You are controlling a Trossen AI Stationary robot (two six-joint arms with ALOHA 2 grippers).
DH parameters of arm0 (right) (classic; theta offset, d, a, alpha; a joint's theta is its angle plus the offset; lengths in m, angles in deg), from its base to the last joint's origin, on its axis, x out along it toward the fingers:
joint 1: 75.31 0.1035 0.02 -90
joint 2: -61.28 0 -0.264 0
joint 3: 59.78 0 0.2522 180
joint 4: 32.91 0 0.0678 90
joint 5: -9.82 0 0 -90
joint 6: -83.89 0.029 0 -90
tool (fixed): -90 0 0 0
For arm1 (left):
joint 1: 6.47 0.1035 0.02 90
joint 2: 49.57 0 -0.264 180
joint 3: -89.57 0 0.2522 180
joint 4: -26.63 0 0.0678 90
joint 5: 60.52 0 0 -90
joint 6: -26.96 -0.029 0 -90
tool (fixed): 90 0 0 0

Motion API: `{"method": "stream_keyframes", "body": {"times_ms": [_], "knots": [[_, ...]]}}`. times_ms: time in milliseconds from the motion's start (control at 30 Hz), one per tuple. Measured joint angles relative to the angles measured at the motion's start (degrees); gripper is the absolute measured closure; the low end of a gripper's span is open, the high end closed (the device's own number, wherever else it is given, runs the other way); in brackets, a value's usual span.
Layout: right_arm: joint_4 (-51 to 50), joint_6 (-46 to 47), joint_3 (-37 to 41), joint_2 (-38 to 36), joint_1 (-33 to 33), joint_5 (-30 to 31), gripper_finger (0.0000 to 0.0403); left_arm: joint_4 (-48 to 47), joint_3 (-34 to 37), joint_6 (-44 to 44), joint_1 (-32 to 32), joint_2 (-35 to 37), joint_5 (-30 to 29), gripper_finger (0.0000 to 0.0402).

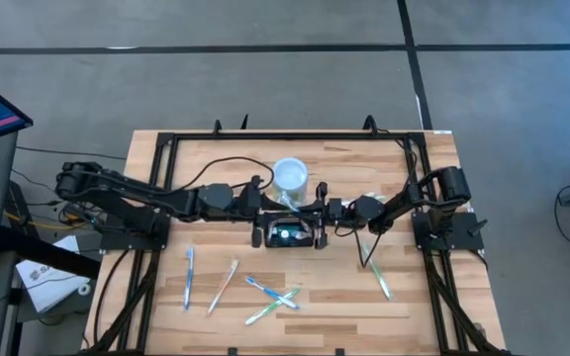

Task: Pick & Place toothbrushing station
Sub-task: Put the top left blue toothbrush into the wire organizer

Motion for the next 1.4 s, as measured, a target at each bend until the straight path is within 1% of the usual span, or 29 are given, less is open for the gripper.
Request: {"method": "stream_keyframes", "body": {"times_ms": [100,300,667,733,867,967,1067,1233,1400], "knots": [[0.0,0.0,-0.7,0.0,0.2,-1.4,0.0393,0.6,0.0,-0.1,0.0,-0.2,-1.7,0.0344],[0.0,0.0,-1.3,0.0,0.2,-1.7,0.0393,4.1,0.0,-2.5,0.0,-0.2,-2.1,0.0344],[0.0,0.0,-1.3,0.0,0.2,-1.7,0.0392,5.3,0.1,-2.6,0.0,-0.2,-2.1,0.0344],[0.0,0.0,-1.3,0.0,0.2,-1.8,0.0391,5.7,0.1,-2.6,0.0,-0.2,-2.2,0.0351],[0.0,-0.1,-1.4,0.0,0.2,-1.9,0.0391,5.9,0.1,-2.5,0.0,-0.2,-1.9,0.0389],[0.0,-0.1,-1.4,0.0,0.2,-1.9,0.0389,6.1,0.1,-2.6,0.0,-0.2,-1.8,0.0391],[0.0,-0.1,-1.4,0.0,0.2,-1.9,0.0378,6.1,0.1,-2.6,0.0,-0.2,-1.8,0.0396],[-1.0,0.0,-1.4,0.0,0.2,-1.5,0.0346,6.4,0.1,-2.7,0.0,-0.2,-0.9,0.0399],[-1.1,0.0,-1.3,0.0,0.2,-1.7,0.0331,6.1,0.1,-2.7,-0.2,-0.2,-0.2,0.0400]]}}
